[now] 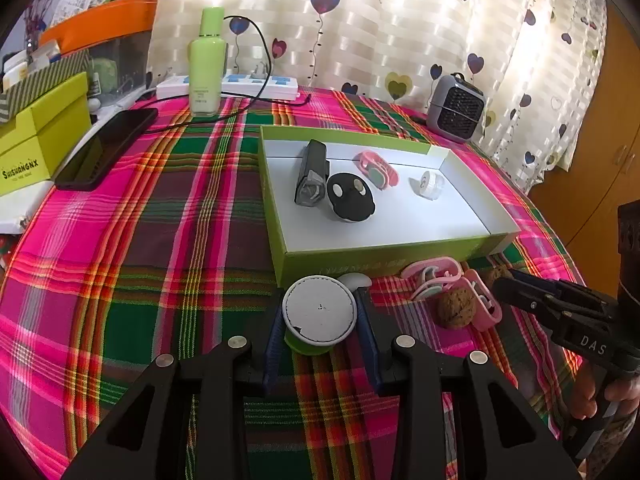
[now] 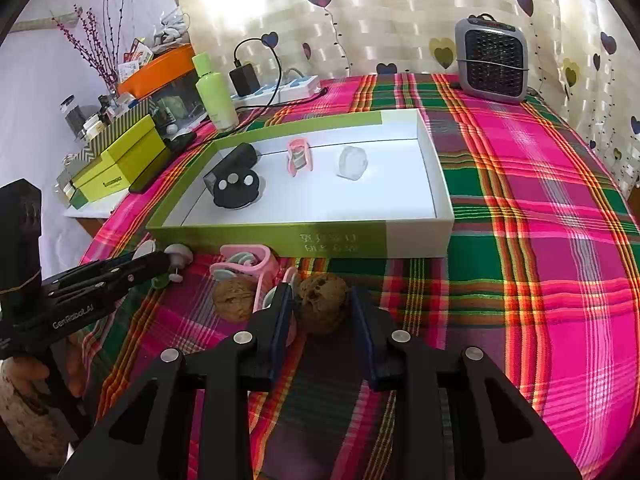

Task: Organize objects
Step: 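Grasp the white-and-green round container with the left tool while the right tool grasps the walnut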

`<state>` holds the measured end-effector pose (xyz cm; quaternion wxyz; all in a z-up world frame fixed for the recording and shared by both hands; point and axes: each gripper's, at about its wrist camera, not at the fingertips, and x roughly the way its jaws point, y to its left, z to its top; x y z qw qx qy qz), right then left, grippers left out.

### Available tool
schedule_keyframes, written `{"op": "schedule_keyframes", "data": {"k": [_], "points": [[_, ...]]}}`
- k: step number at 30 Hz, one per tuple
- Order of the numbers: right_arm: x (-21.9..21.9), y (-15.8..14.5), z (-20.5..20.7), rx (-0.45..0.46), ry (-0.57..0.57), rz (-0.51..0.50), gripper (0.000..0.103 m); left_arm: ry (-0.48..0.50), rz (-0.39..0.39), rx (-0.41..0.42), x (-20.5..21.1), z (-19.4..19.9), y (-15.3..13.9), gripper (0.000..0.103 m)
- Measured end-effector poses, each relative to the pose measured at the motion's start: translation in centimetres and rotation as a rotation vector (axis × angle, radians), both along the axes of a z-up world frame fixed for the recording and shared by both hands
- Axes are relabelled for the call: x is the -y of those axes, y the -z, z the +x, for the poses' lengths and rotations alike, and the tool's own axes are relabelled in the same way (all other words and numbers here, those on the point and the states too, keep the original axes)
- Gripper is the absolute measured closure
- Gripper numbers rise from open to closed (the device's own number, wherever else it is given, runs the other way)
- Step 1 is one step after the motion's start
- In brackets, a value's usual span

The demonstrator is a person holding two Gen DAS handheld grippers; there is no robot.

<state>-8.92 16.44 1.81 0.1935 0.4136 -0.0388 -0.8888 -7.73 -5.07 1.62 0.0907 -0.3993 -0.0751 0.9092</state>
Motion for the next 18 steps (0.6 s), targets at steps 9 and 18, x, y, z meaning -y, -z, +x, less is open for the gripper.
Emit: {"op": "schedule_keyframes", "data": {"k": [9,18], "points": [[-0.2,-0.5,0.4,-0.005,-0.005,0.019,0.072,0.007,0.007,-0.007,0.1,0.9,-0.3,0.071],[-0.3,-0.1,0.8,0.004,0.003,0.061,0.072,0.014,0.002,0.005,-0.1,1.7,0.1,0.071]]}}
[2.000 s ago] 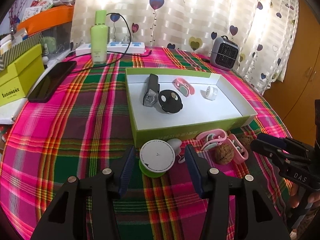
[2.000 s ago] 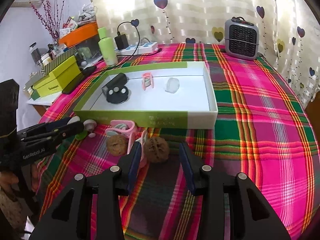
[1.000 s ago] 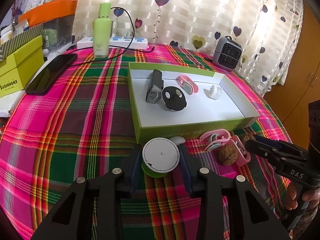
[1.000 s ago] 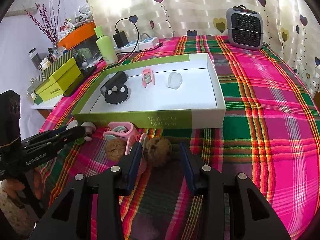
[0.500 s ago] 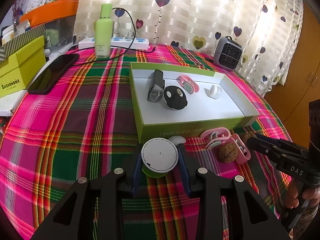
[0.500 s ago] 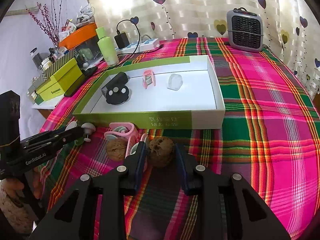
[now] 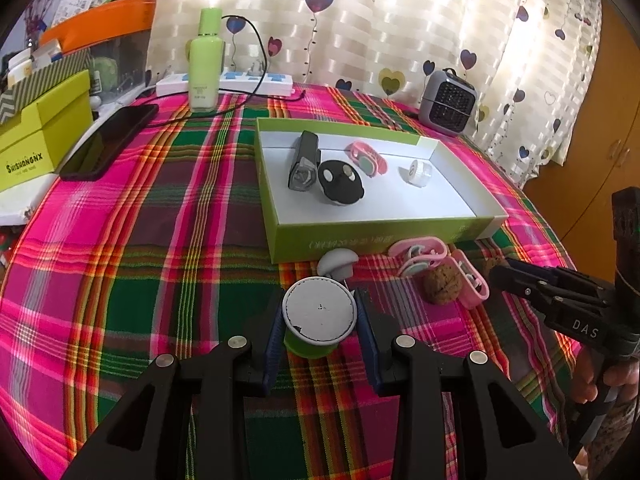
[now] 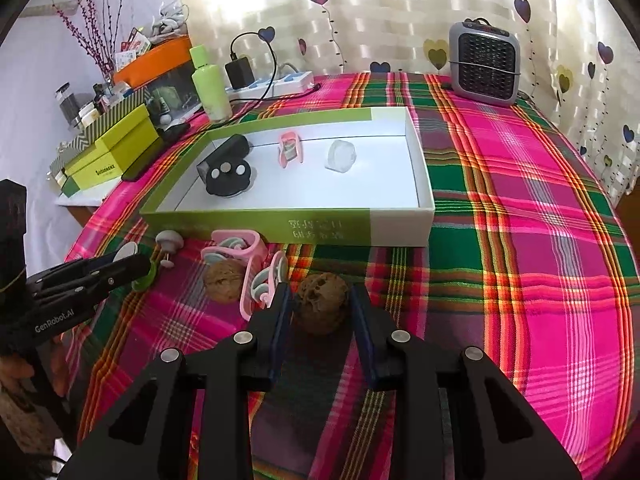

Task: Organize objects
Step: 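Grasp the white-and-green round container with the left tool while the right tool grasps the walnut, then carry the round container and walnut over the white box with both tools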

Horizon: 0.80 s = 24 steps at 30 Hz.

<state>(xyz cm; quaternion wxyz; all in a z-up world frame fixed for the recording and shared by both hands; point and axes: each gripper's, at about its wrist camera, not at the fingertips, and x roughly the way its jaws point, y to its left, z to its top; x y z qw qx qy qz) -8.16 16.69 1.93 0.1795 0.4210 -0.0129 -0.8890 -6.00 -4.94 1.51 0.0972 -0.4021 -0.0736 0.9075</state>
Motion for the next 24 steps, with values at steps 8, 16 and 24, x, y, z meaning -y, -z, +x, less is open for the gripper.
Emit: {"op": "schedule_keyframes", "data": {"k": [8,16,24], "points": [[0.4,0.2,-0.4,0.005,-0.006,0.009,0.072,-0.009,-0.011,0.016,-0.2,-0.4,0.4,0.07],[0.1,0.2,-0.7,0.005,0.004,-0.019,0.072,-0.011,-0.005,0.019,-0.2,-0.6,0.5,0.07],[0.4,0.4,-1.4,0.012,0.011,-0.012,0.07,-0.011,-0.006,0.019,-0.2,-0.6,0.4,0.071]]}}
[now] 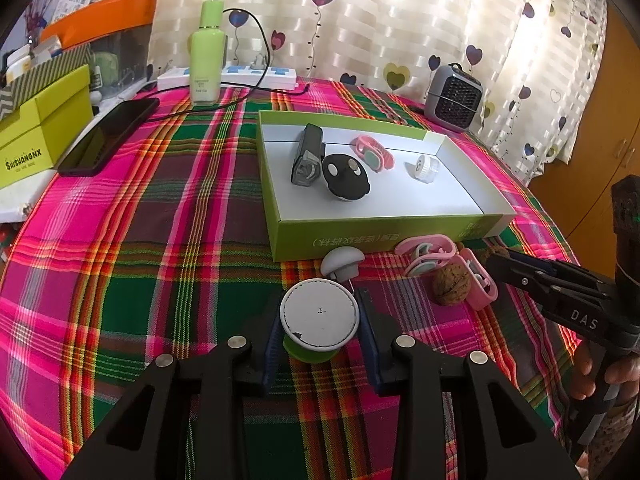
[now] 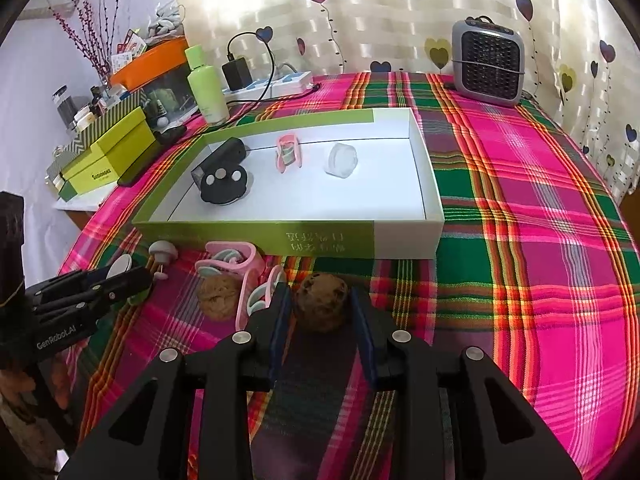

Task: Organize objects
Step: 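Carry the round container and walnut over the white box with both tools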

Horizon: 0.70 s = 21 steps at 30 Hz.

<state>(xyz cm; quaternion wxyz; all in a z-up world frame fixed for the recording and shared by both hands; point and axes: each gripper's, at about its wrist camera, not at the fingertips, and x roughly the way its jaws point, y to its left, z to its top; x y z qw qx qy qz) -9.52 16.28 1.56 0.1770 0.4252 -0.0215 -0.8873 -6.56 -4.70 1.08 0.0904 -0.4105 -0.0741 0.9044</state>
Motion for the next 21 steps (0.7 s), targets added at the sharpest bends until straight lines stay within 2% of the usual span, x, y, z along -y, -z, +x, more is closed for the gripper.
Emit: {"op": "schedule_keyframes", "data": {"k": [2,6,21], "points": [[0.0,0.34,-0.43,0.023,0.011,-0.002,0.069,0.0,-0.001,0.0,0.0,0.01,0.0,0.071],[-0.37,0.37,-0.59,0.017,0.022,-0.023,0.069,0.0,-0.001,0.0,-0.01,0.0,0.02,0.071],[-0.47,0.08,-0.15,-0.002,0.027,-0.004,0.07,-0.001,-0.022,-0.016,-0.17,0.19,-0.3,0.071]]}}
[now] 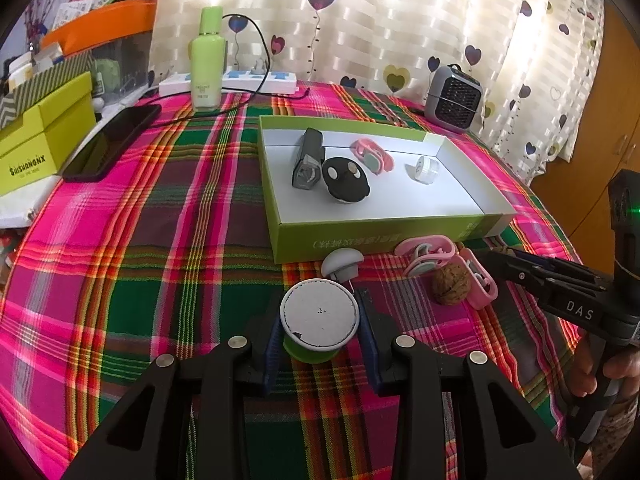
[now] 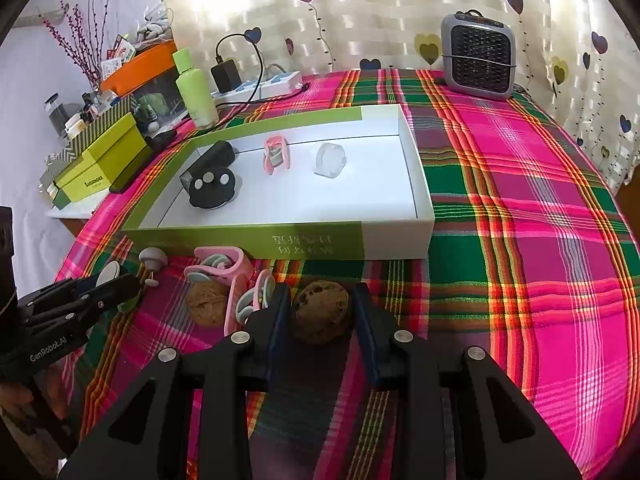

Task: Organize objects
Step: 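Carry the round container and walnut over the white box with both tools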

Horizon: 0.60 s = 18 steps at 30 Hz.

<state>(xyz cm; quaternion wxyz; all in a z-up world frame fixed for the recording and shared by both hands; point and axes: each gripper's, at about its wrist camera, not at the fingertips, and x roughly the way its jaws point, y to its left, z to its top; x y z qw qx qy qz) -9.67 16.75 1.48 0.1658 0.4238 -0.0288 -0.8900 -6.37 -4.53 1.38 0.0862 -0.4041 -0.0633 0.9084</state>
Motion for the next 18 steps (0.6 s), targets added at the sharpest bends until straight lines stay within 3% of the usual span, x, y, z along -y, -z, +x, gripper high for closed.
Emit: {"op": "schedule_keyframes", "data": {"k": [18], "points": [[0.3,-2.4,0.9,-0.053,-0.024,-0.021,0.07,0.029,0.013,-0.045,-0.9,0.2,-2.9,0.071]]}}
